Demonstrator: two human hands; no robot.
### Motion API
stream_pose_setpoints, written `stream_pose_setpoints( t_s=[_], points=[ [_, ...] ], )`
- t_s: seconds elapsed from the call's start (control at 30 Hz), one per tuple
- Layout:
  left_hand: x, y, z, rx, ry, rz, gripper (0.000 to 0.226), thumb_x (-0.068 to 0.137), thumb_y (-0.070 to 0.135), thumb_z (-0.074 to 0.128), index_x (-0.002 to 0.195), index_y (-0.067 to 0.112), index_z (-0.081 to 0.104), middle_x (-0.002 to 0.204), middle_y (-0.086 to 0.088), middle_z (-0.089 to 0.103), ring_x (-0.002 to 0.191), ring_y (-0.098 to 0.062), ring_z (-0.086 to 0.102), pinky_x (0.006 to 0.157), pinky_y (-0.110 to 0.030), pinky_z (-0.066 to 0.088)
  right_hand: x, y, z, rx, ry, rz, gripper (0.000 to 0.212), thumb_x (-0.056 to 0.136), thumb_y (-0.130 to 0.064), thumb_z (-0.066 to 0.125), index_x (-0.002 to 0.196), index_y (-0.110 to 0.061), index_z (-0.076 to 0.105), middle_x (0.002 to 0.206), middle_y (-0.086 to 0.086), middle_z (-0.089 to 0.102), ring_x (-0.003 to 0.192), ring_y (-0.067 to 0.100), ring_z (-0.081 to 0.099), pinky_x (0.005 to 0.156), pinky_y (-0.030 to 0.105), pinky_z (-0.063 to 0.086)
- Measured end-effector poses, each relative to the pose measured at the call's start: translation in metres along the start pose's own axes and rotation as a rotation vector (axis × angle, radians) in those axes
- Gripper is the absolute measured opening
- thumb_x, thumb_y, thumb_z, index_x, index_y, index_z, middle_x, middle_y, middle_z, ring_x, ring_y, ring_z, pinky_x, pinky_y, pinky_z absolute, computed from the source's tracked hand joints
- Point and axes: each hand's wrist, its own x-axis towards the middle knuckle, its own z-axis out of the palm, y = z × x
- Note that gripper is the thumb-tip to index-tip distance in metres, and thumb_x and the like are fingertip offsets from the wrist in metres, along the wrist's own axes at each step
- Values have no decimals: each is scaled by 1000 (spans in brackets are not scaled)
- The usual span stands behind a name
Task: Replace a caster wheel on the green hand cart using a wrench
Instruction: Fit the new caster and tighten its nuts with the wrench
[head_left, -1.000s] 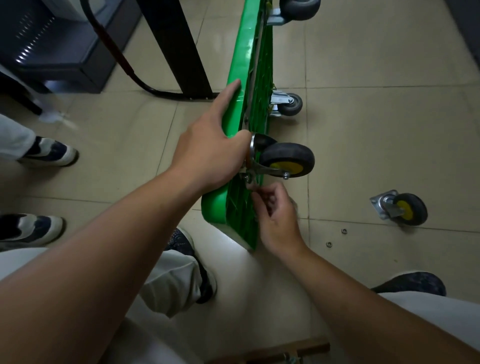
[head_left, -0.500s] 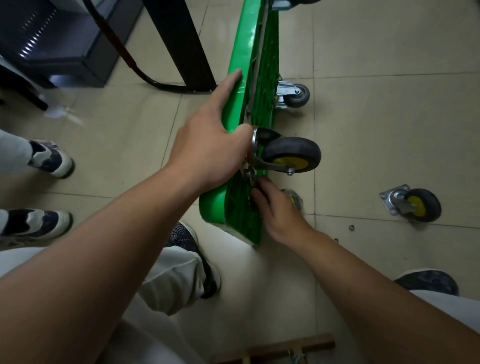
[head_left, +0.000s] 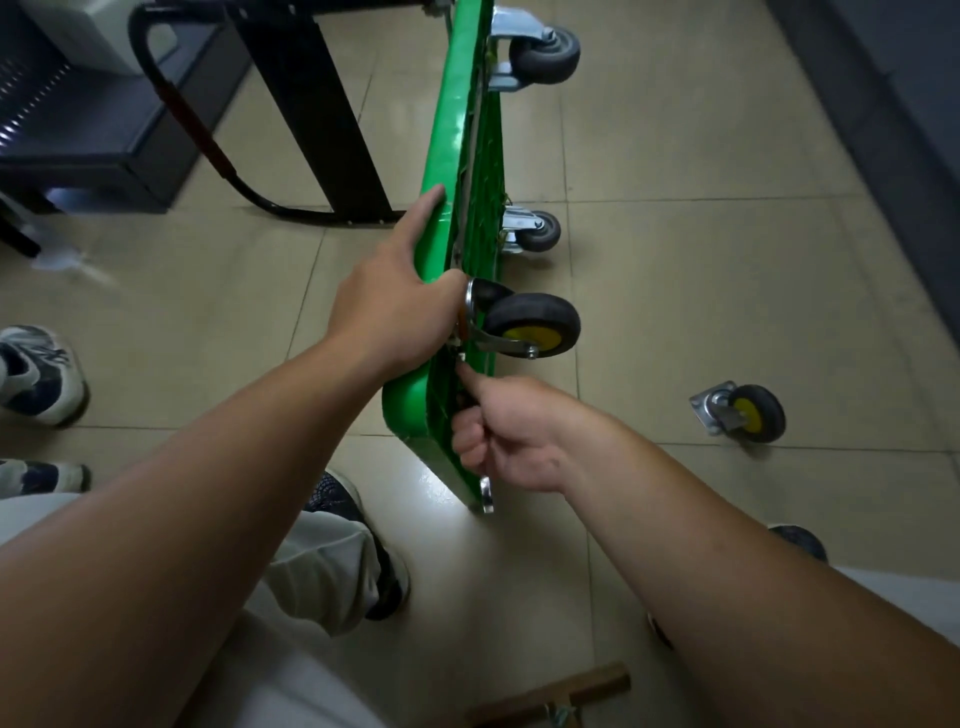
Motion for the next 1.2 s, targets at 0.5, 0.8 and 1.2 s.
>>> stream_pose_setpoints(
  t_s=[0.5, 0.8, 1.2],
  points=[
    [6, -5, 0, -9, -14, 18, 74, 88, 32, 57, 150, 59, 28, 117, 11, 64, 88, -14, 67, 86, -43, 58, 59, 54, -67, -892, 340, -930, 19, 108, -20, 35, 91, -24, 44, 74, -13, 45, 64, 2, 47, 55, 14, 31],
    [8, -9, 3, -59, -28, 33, 76, 82, 35, 55, 149, 60, 28, 115, 11, 67, 82, -19, 71, 76, -47, 61, 95, 52, -71, -843, 173, -948, 14, 107, -22, 36, 100, -31, 44, 87, -9, 51, 77, 3, 51, 68, 16, 37],
    [9, -10, 2, -70, -8, 21, 78, 79, 34, 55, 148, 61, 30, 121, 20, 53, 105, -16, 67, 92, -44, 57, 70, 55, -54, -804, 146, -661, 26, 108, -37, 33, 96, -26, 54, 84, -7, 61, 81, 8, 60, 73, 27, 47]
  ],
)
